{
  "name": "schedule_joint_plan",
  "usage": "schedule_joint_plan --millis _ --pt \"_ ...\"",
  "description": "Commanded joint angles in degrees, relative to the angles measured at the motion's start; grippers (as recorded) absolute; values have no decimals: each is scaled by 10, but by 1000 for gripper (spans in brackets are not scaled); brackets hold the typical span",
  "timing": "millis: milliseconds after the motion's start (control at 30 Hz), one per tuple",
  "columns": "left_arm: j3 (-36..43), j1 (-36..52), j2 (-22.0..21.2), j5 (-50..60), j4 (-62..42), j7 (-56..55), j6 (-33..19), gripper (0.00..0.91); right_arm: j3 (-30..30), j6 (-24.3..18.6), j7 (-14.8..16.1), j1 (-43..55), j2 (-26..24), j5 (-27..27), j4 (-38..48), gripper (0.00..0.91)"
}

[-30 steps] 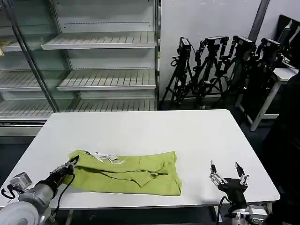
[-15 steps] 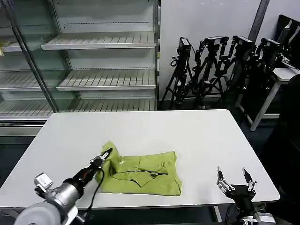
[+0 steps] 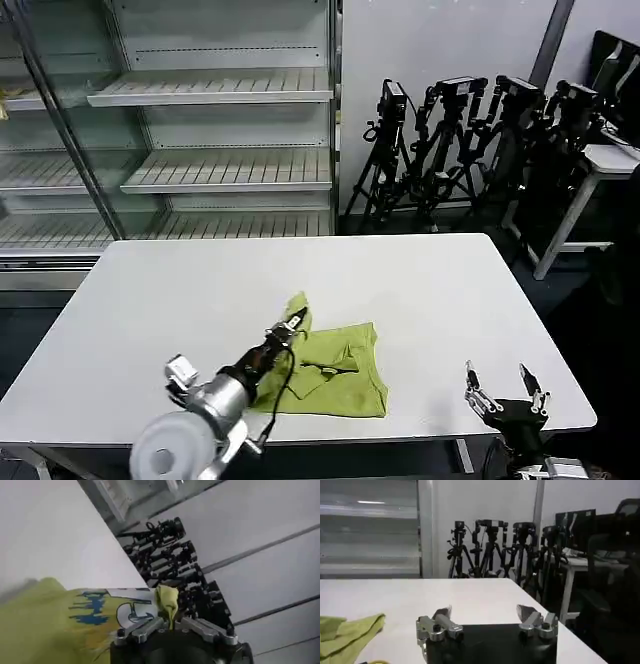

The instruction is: Fold and organize the clothes.

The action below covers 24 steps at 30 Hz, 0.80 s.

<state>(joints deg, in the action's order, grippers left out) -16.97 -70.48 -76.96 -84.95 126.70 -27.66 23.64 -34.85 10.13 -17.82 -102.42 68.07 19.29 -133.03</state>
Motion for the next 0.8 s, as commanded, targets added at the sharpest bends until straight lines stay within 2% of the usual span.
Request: schedule_joint_plan --millis 33,100,133,167,233,433,600,733,800 --pt "88 31 -34 74 -71 -6 -14 20 3 -1 0 3 -2 1 5 907" --pt "94 31 -35 89 -74 -1 -12 40 6 0 -1 7 -3 1 8 907" --pt "95 32 -35 96 -78 0 -9 101 7 0 -1 8 -3 0 8 907" --pt "97 33 -36 107 -80 2 -2 453 9 0 -1 10 -2 0 9 907" --pt "94 30 -39 108 -77 7 4 907 12 -1 -2 12 -2 -1 9 907" --pt "89 22 -44 106 -54 21 3 907 17 -2 -2 15 -3 -2 12 907" --pt "83 26 -71 115 -46 19 6 907 24 -4 -1 27 6 -2 17 907" --pt "70 6 -40 138 -13 18 12 907 29 -9 1 31 5 -2 20 907" --pt "41 -3 -19 172 0 20 33 907 32 -11 2 35 4 -1 22 907"
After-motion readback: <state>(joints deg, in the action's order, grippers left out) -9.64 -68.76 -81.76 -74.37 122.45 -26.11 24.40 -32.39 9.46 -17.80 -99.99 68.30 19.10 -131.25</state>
